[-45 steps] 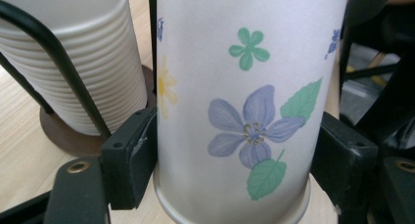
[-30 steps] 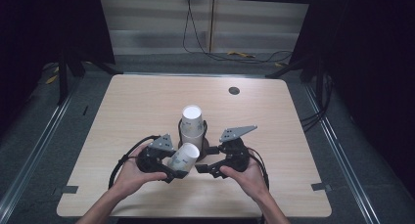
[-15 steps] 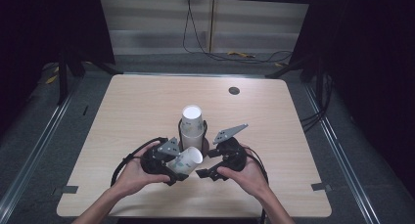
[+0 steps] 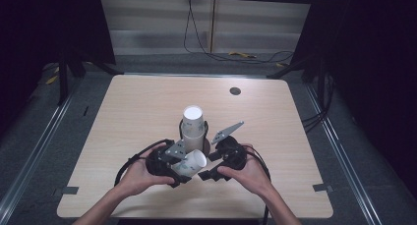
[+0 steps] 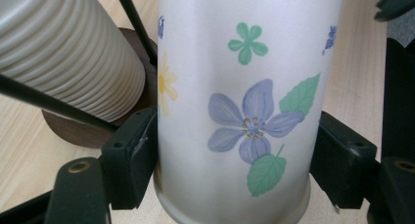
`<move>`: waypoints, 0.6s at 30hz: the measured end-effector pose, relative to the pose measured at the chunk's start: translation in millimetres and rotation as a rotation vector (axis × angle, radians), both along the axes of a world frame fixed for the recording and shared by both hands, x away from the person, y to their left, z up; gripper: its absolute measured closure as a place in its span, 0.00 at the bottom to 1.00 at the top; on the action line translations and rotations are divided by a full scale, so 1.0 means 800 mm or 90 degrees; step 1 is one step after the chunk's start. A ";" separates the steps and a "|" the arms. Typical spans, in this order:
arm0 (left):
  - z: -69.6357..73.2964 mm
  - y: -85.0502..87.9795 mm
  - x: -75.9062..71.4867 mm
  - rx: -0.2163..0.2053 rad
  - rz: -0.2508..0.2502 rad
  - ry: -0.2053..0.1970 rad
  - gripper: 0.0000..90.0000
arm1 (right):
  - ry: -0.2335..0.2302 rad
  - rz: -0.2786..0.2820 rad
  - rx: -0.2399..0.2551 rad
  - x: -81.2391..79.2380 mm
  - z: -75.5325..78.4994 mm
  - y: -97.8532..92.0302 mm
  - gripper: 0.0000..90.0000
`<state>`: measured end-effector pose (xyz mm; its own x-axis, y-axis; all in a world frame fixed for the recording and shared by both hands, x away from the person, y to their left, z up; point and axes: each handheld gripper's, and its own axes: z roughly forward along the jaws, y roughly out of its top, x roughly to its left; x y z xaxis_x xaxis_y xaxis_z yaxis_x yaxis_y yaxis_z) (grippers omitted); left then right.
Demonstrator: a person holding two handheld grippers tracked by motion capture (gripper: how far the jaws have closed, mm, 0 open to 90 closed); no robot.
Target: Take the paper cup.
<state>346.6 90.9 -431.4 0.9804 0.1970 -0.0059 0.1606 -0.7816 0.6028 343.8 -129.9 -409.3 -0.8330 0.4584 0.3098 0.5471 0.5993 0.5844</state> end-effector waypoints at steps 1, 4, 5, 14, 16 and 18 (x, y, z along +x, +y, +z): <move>0.000 -0.001 0.000 0.012 -0.010 0.000 0.29 | 0.007 0.003 -0.004 0.001 -0.001 0.000 0.25; -0.001 -0.002 -0.001 0.012 -0.011 -0.003 0.30 | 0.024 0.011 -0.006 0.002 -0.002 0.001 0.27; -0.001 -0.002 -0.001 0.015 -0.010 -0.004 0.30 | 0.024 0.011 -0.006 0.002 -0.002 0.001 0.27; -0.005 -0.007 -0.003 0.041 -0.021 -0.009 0.30 | 0.049 0.035 -0.034 0.006 -0.003 0.006 0.25; -0.005 -0.008 -0.004 0.044 -0.024 -0.016 0.30 | 0.050 0.037 -0.037 0.007 -0.002 0.007 0.25; -0.005 -0.009 -0.006 0.042 -0.022 -0.013 0.30 | 0.058 0.045 -0.042 0.008 -0.002 0.008 0.25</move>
<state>341.9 83.5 -435.3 0.9864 0.1624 0.0268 0.1208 -0.8249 0.5523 350.6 -123.7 -411.2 -0.8338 0.4217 0.3563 0.5511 0.6739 0.4921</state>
